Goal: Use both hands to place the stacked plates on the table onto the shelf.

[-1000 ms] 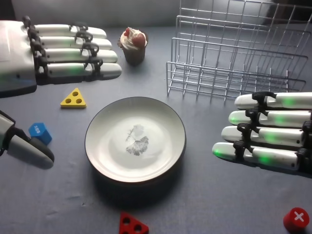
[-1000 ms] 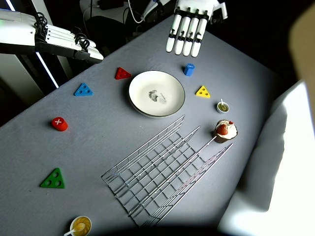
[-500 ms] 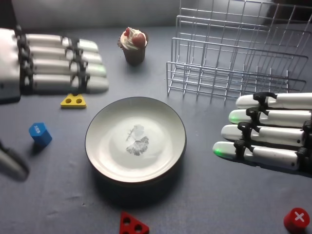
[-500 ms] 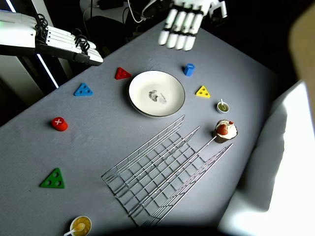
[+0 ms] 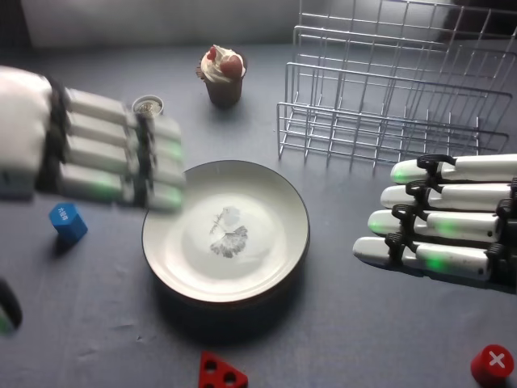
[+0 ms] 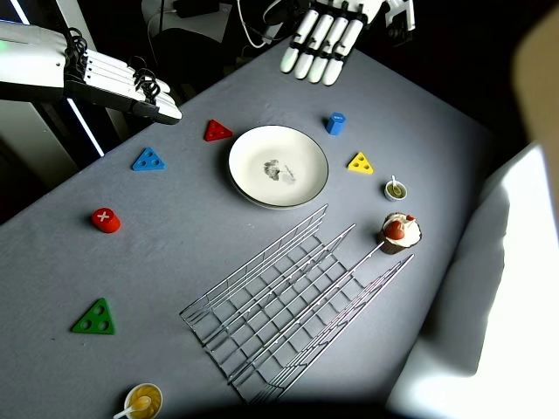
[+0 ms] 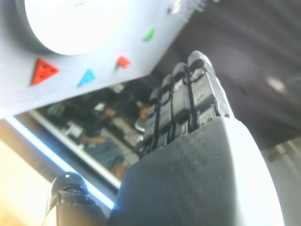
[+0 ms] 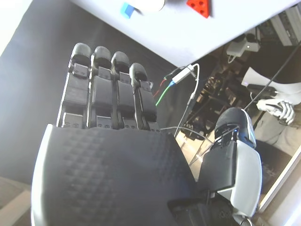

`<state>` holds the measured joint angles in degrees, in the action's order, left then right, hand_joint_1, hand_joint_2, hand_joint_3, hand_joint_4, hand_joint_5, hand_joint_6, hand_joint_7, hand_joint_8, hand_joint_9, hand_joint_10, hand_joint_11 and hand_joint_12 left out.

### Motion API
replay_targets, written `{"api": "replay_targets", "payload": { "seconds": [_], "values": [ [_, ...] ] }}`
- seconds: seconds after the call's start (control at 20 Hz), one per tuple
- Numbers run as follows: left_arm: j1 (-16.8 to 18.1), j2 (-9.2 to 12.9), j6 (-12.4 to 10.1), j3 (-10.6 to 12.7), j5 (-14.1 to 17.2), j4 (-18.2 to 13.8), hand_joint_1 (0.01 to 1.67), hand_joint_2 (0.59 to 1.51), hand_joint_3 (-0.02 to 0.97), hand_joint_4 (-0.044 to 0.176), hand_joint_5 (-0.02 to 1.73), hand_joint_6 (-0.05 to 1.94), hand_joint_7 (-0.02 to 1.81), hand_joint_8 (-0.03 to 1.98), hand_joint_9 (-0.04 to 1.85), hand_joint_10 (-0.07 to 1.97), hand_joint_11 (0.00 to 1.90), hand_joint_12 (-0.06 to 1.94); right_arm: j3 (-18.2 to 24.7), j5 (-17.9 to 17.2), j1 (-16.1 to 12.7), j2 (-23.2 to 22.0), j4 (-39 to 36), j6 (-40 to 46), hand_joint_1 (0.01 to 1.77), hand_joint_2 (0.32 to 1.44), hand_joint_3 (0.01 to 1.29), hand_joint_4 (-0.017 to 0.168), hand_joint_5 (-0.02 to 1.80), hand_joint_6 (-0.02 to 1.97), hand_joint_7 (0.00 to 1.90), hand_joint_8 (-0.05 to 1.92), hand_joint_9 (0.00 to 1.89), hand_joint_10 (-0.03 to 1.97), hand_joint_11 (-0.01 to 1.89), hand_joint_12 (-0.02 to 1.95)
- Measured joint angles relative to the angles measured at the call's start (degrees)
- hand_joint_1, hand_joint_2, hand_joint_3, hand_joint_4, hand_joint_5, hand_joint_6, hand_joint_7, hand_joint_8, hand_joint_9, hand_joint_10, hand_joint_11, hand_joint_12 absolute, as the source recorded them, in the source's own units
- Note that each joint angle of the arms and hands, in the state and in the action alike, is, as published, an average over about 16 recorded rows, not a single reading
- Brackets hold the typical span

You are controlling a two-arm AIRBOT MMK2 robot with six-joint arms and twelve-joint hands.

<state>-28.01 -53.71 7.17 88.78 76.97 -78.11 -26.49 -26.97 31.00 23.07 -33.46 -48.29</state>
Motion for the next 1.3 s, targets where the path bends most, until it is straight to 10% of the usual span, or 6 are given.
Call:
{"api": "replay_targets", "payload": {
  "seconds": [1.3],
  "values": [
    [-5.4,-5.3,6.2,-1.7,-17.1,-8.6,0.02,0.904,0.017,0.002,0.06,0.00,0.09,0.01,0.09,0.00,0.09,0.02,-0.3,0.3,-0.2,0.5,0.1,0.0,0.03,0.98,0.01,0.007,0.17,0.00,0.23,0.00,0.23,0.00,0.20,0.03]
  ]
}}
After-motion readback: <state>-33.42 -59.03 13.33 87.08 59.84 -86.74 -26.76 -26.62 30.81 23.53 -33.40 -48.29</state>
